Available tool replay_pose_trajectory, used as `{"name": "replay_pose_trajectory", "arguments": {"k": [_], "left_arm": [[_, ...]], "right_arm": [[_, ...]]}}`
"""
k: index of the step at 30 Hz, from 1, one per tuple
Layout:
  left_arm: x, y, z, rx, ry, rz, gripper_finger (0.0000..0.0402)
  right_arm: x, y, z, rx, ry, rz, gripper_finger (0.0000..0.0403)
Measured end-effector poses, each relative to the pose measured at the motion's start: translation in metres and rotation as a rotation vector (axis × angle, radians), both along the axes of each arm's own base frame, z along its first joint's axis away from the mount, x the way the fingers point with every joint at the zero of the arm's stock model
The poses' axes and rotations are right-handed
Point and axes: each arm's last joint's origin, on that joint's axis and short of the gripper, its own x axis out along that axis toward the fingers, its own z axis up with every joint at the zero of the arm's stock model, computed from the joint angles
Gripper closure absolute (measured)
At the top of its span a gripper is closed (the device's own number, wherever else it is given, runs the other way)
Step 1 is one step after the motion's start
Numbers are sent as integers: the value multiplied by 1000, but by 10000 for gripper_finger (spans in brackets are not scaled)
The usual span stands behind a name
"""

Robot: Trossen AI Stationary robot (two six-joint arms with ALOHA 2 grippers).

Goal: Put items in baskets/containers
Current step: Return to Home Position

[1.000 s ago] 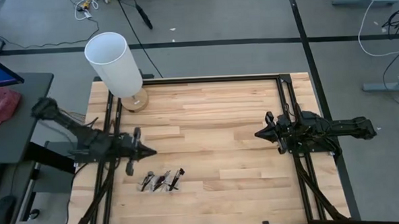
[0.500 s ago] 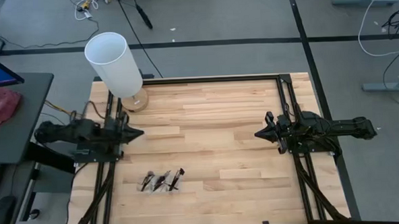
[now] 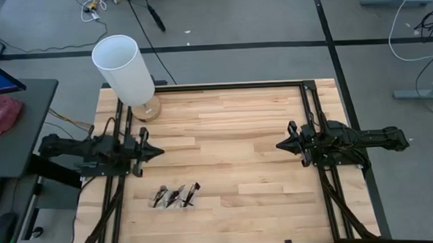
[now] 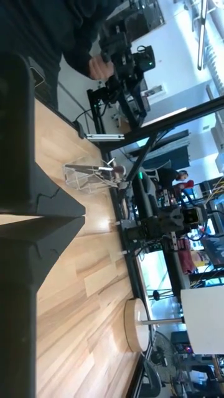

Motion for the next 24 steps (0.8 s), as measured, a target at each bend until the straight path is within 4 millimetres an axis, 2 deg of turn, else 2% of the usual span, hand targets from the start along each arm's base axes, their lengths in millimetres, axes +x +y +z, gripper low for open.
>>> {"name": "replay_pose_trajectory", "arguments": {"k": [6,12,18,24], "left_arm": [[3,8,-10,17,6,47,401],[3,17,-7,23,-31,44,401],[2,16,0,70,-105,-12,401],[2,17,-2,78,-92,9,400]], "right_arm": [[0,0,0,0,0,0,392],[0,0,0,0,0,0,392],[0,0,0,0,0,0,392],[0,0,0,0,0,0,392]]}}
